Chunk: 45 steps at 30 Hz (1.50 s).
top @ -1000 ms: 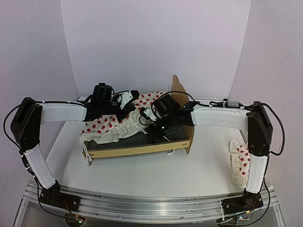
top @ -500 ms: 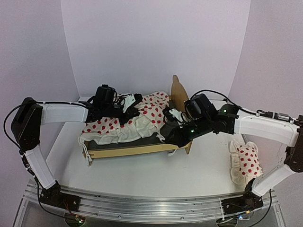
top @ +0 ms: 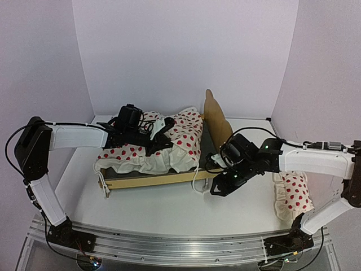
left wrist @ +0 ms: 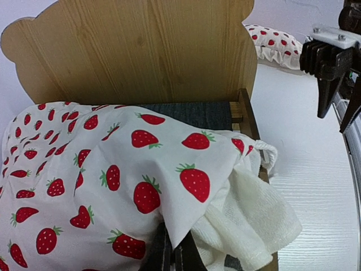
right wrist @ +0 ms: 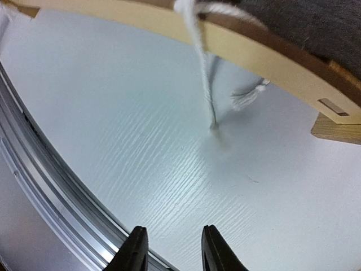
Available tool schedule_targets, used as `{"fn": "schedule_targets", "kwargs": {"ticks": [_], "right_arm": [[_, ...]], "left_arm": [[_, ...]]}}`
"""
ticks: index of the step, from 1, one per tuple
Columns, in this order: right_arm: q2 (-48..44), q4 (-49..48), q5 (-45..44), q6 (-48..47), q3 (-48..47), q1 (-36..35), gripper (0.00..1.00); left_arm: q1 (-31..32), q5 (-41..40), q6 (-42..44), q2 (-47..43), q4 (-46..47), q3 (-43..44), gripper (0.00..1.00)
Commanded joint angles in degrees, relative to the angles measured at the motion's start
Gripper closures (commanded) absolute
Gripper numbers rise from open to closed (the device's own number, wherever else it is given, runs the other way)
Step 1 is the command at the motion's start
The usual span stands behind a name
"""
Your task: Set up the pet bed
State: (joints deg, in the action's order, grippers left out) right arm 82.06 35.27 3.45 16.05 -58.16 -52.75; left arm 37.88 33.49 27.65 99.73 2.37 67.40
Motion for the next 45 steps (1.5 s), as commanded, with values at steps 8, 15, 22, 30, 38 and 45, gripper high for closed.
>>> {"fn": "schedule_targets", "kwargs": {"ticks": [8,15,22,30,38,45], "right_arm": [[9.0,-0.8,-16.7,3.1,-18.8,0.1,0.51],[15.6,-0.6,-14.3,8.5,-20.4,3.4,0.5],[21.3,-1.2,-9.1,8.3,-23.7,4.6,0.51],[24.7,-2.4,-6.9,9.7,-24.1,5.9,0.76],[19.9,-1.4,-15.4,9.8,-22.3,6.5,1.0],[17.1,5.3,-23.2,9.1,-23.4,6.6,1.0]], "left_arm": [[0.8,4.1,0.8,-0.4,-4.5,5.6,0.49],[-7.2,9.4,11.7,-9.4,-28.1,10.0,0.3],[-18.3,1.7,20.9,-19.6,-47.6,2.6,0.31],[-21.9,-12.3,24.4,-21.8,-45.1,-8.8,0.35],[-21.9,-17.1,27.5,-19.7,-40.8,-11.4,0.76],[-21.9,-17.8,27.6,-21.3,-40.5,-10.4,1.0]]}}
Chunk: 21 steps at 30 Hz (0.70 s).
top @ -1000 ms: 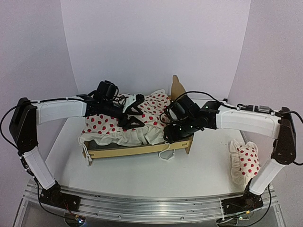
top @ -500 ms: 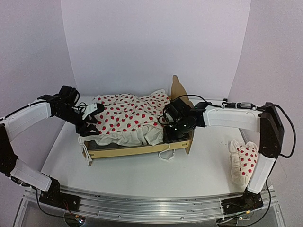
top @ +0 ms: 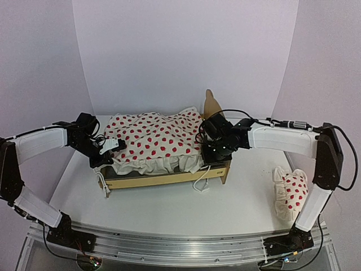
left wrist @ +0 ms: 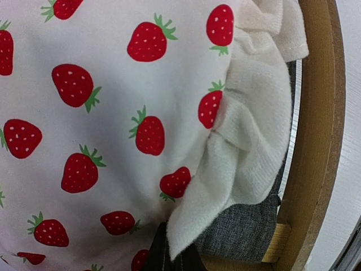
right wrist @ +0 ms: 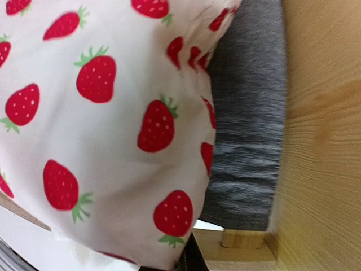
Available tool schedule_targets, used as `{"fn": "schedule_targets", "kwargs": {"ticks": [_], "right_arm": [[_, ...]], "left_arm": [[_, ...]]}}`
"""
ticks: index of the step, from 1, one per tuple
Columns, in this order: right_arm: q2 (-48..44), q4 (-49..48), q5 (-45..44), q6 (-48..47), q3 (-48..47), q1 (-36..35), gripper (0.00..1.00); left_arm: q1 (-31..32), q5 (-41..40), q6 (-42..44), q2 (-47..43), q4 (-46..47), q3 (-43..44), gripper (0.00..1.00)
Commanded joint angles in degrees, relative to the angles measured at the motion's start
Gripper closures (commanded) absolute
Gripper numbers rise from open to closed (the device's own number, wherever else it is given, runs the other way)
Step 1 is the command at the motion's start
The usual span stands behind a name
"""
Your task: Set up the pet bed
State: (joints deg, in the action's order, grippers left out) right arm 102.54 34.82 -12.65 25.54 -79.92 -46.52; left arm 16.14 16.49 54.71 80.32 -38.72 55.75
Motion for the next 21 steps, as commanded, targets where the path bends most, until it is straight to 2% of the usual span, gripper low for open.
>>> {"fn": "schedule_targets", "kwargs": {"ticks": [1,7,10,14,21], "right_arm": [[-3.4,7.3,-8.1,-0.6,-2.5,0.4,1.0],[-5.3,14.3,-14.3,-0.5,-6.9,0.8,1.0],[-7.5,14.7,-15.0,-0.2,-7.2,1.5,1.0],[-8.2,14.8,-14.0,-0.4,-6.7,2.3,1.0],[-7.7,14.9,-13.5,0.2,-6.4,2.6,1.0]], "left_arm": [[-0.2,0.1,0.0,-2.1,-0.3,2.0,1.0],[-0.3,9.9,-1.9,-2.7,-8.3,7.1,1.0],[-0.9,13.8,-1.8,-3.4,-10.3,8.4,1.0],[-1.3,18.6,3.0,-3.8,-15.6,8.8,1.0],[-1.3,21.9,9.4,-3.9,-20.3,6.6,1.0]]}}
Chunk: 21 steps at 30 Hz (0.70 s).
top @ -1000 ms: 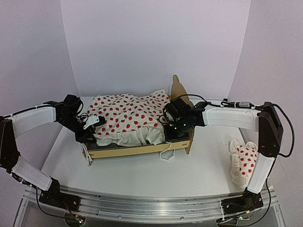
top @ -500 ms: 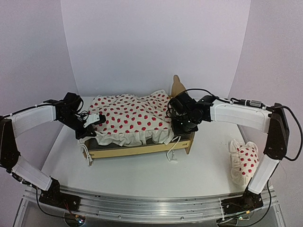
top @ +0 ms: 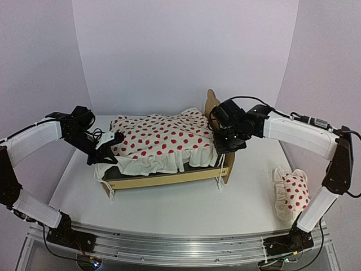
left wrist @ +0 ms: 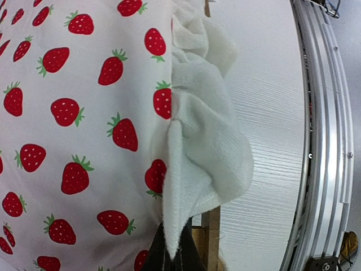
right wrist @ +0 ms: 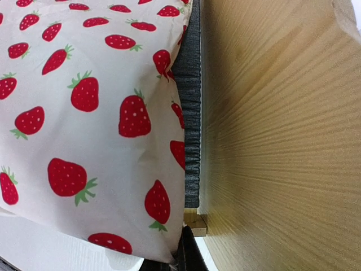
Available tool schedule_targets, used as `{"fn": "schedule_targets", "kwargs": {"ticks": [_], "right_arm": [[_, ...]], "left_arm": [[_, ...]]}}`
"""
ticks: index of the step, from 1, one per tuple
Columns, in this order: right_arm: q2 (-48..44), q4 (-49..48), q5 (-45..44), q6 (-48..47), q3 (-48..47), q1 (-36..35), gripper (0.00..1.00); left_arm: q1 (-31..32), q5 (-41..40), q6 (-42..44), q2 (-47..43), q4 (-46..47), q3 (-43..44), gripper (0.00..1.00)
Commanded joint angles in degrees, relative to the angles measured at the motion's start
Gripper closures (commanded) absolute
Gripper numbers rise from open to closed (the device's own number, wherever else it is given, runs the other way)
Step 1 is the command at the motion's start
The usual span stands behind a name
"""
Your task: Set up the pet bed
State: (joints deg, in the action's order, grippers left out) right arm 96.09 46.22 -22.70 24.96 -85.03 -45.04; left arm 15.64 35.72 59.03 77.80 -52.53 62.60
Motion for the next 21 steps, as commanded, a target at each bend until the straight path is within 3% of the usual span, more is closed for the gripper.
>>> {"fn": "schedule_targets", "kwargs": {"ticks": [1,5,8,13,21], "right_arm": [[-1.1,3.5,-3.4,0.9,-1.0,1.1,1.0],[-0.2,5.0,-2.8,2.8,0.9,1.2,1.0],[0.3,6.1,-1.5,4.2,2.0,1.2,0.87],[0.3,6.4,3.9,1.7,0.7,1.2,0.68],[-4.1,6.3,9.6,-0.7,-0.7,1.2,0.64]], "left_arm": [[-0.7,3.0,5.3,-1.4,-6.3,-0.8,1.0],[-0.4,3.5,5.0,-0.8,-5.1,-3.1,1.0],[-0.1,3.4,5.2,-0.5,-4.6,-4.6,0.99],[0.0,3.1,7.7,-0.4,-5.8,-4.6,0.7],[0.1,7.5,9.9,-0.4,-8.1,1.3,0.46]]}}
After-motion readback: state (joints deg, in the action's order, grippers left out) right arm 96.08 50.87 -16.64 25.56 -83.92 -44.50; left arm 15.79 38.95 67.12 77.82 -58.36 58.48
